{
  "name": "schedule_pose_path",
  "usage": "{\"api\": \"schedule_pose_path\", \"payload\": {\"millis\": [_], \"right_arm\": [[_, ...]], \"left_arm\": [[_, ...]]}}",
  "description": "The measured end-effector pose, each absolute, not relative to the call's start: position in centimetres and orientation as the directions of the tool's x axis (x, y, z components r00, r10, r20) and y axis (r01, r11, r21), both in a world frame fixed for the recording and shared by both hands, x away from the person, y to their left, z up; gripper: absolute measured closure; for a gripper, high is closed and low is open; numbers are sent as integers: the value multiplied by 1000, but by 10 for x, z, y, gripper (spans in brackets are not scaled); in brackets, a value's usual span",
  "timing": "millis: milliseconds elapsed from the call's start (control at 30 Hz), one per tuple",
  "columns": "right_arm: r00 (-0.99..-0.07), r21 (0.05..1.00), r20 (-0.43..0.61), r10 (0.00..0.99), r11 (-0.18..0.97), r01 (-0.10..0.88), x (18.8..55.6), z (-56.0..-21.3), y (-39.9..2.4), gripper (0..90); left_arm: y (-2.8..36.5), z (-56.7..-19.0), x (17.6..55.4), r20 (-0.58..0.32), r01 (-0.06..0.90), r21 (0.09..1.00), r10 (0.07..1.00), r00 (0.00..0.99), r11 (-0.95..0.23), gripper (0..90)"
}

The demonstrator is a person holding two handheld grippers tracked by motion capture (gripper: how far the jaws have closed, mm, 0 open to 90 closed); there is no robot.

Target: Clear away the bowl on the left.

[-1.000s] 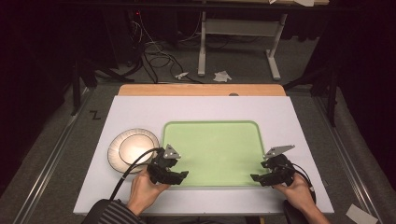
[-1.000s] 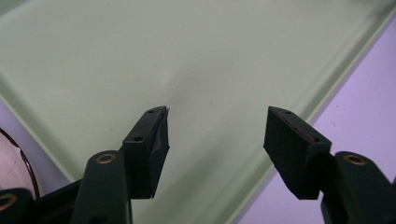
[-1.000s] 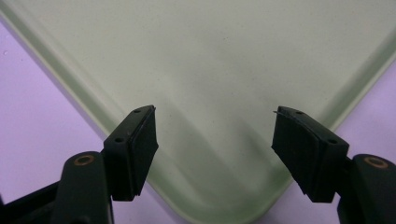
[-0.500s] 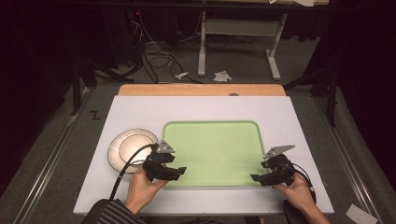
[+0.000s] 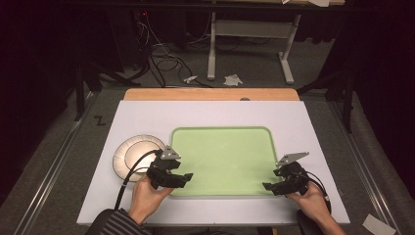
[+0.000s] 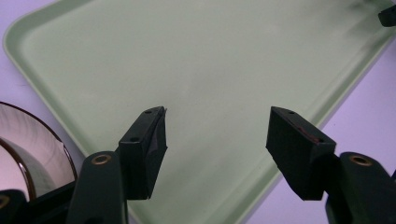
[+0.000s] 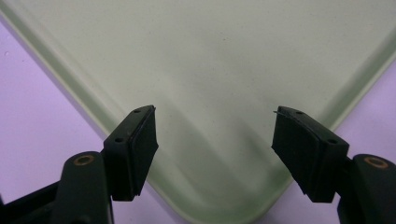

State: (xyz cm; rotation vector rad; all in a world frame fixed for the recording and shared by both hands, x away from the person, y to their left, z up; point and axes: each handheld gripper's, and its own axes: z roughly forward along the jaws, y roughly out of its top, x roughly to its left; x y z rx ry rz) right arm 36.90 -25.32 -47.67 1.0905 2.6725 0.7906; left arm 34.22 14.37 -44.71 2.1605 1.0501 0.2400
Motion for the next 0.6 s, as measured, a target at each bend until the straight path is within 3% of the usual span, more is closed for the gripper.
{"api": "schedule_pose_path", "payload": {"millis": [600], "right_arm": [[-731, 521, 61, 680, 603, 604, 369, -477, -253, 324]], "left_arm": [[171, -436, 349, -158, 624, 713, 794, 588, -320, 394]]}}
